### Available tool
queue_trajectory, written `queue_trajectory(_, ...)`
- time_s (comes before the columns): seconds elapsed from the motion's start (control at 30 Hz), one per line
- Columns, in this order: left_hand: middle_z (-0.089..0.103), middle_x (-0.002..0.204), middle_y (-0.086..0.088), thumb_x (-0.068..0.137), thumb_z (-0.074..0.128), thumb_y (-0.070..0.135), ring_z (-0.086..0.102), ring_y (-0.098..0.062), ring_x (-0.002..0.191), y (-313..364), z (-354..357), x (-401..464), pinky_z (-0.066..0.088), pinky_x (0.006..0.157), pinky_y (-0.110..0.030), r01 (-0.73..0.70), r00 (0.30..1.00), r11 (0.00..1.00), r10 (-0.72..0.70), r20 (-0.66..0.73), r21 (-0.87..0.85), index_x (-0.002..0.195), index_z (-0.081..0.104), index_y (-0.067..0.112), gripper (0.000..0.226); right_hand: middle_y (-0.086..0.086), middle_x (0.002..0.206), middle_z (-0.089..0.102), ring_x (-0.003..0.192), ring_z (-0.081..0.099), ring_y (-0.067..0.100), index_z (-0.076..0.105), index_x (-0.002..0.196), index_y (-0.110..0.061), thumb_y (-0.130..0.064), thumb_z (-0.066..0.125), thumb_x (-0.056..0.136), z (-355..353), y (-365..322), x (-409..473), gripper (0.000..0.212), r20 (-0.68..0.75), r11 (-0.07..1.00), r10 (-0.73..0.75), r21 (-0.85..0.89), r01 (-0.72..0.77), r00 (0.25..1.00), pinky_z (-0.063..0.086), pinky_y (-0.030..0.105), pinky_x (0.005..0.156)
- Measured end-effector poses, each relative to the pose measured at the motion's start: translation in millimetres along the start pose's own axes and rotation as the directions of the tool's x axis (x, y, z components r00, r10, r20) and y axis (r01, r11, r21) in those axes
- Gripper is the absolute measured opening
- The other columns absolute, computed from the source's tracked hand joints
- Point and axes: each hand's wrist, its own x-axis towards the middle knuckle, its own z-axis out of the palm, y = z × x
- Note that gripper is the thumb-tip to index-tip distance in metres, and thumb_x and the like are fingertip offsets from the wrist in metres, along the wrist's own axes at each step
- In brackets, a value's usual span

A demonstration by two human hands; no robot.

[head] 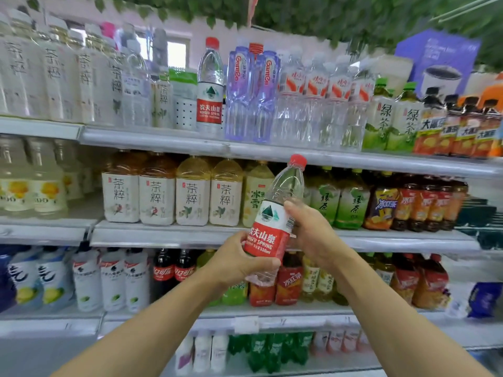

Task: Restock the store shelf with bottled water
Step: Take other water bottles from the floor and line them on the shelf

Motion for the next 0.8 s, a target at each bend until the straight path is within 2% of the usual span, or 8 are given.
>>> queue_trajectory(0.07, 0.064, 0.104, 0.001, 0.06, 0.087, 0.023, 0.064, -0.013, 0.092, 2.2, 0.7, -1.3, 0.055, 0.083, -0.03, -0.028, 0.992, 0.994, 0.04, -0.115, 0.11, 0.121, 0.045, 0.021, 0.074, 0.004, 0.102, 0.072, 0.091, 0.07, 0.018, 0.059, 0.111, -0.018, -0.036, 0.057, 0.091, 4.4, -5.8, 1.7, 0.027, -0.014, 0.994, -0.047, -0.102, 0.046, 0.999, 0.057, 0.034, 0.077)
queue_trajectory(0.17, 0.061, 0.106, 0.004, 0.057, 0.088, 0.029, 0.063, -0.011, 0.094, 8.0, -4.5, -4.5, 0.055, 0.085, -0.033, -0.032, 0.987, 0.978, 0.063, -0.147, 0.207, 0.12, 0.042, 0.025, 0.078, 0.003, 0.098, 0.073, 0.089, 0.07, 0.019, 0.06, 0.105, -0.02, -0.034, 0.062, 0.086, 10.8, -15.0, 4.5, 0.025, 0.012, 0.987, -0.107, -0.121, 0.108, 0.994, 0.057, 0.037, 0.08)
queue_trajectory(0.33, 0.063, 0.115, -0.002, 0.059, 0.073, 0.052, 0.064, -0.015, 0.1, 39.0, -44.0, -9.1, 0.051, 0.085, -0.031, 0.005, 0.999, 0.996, -0.001, -0.05, 0.086, 0.118, 0.049, 0.02, 0.071, 0.007, 0.103, 0.072, 0.094, 0.069, 0.024, 0.058, 0.114, -0.013, -0.035, 0.066, 0.075, 25.1, -25.5, 16.6, 0.046, 0.1, 0.984, -0.154, -0.069, 0.162, 0.983, 0.056, 0.041, 0.083)
queue_trajectory(0.43, 0.067, 0.112, -0.003, 0.054, 0.071, 0.056, 0.064, -0.02, 0.104, 53.7, -74.2, -4.2, 0.044, 0.1, -0.043, 0.0, 0.998, 0.999, 0.003, -0.064, 0.05, 0.113, 0.052, 0.023, 0.07, 0.008, 0.107, 0.07, 0.096, 0.068, 0.025, 0.055, 0.118, -0.013, -0.034, 0.067, 0.071, 41.7, -30.2, 29.4, 0.053, 0.142, 0.985, -0.157, -0.053, 0.166, 0.977, 0.054, 0.041, 0.086)
queue_trajectory(0.5, 0.069, 0.11, -0.006, 0.055, 0.073, 0.052, 0.065, -0.024, 0.103, 59.4, -92.1, 0.1, 0.045, 0.1, -0.045, -0.005, 0.998, 1.0, 0.006, -0.057, 0.024, 0.118, 0.05, 0.02, 0.074, 0.007, 0.108, 0.07, 0.097, 0.068, 0.024, 0.054, 0.121, -0.013, -0.034, 0.068, 0.071, 54.4, -34.4, 39.2, 0.056, 0.158, 0.983, -0.167, -0.052, 0.177, 0.973, 0.053, 0.039, 0.087)
queue_trajectory(0.63, 0.069, 0.107, -0.008, 0.061, 0.075, 0.038, 0.067, -0.024, 0.093, 66.2, -124.1, 7.9, 0.052, 0.083, -0.039, -0.017, 1.0, 1.0, 0.017, -0.009, -0.009, 0.12, 0.047, 0.019, 0.068, 0.006, 0.109, 0.07, 0.099, 0.066, 0.026, 0.056, 0.12, -0.014, -0.036, 0.067, 0.071, 83.7, -44.1, 60.7, 0.055, 0.2, 0.974, -0.178, -0.101, 0.201, 0.964, 0.052, 0.041, 0.09)
queue_trajectory(0.73, 0.069, 0.107, -0.008, 0.077, 0.073, 0.025, 0.067, -0.024, 0.096, 67.1, -152.6, 16.3, 0.052, 0.087, -0.041, -0.035, 0.999, 0.999, 0.035, -0.024, 0.003, 0.118, 0.046, 0.018, 0.049, 0.005, 0.109, 0.07, 0.099, 0.067, 0.025, 0.057, 0.12, -0.016, -0.034, 0.066, 0.073, 110.8, -48.9, 76.3, 0.051, 0.235, 0.974, -0.171, -0.106, 0.2, 0.957, 0.051, 0.041, 0.09)
queue_trajectory(0.8, 0.068, 0.109, -0.007, 0.08, 0.072, 0.02, 0.067, -0.023, 0.099, 68.3, -175.7, 20.7, 0.053, 0.087, -0.041, -0.049, 0.998, 0.999, 0.05, -0.037, 0.02, 0.117, 0.046, 0.018, 0.045, 0.004, 0.108, 0.071, 0.098, 0.067, 0.023, 0.059, 0.119, -0.017, -0.033, 0.066, 0.074, 129.5, -51.2, 88.2, 0.048, 0.243, 0.972, -0.178, -0.105, 0.208, 0.954, 0.051, 0.041, 0.089)
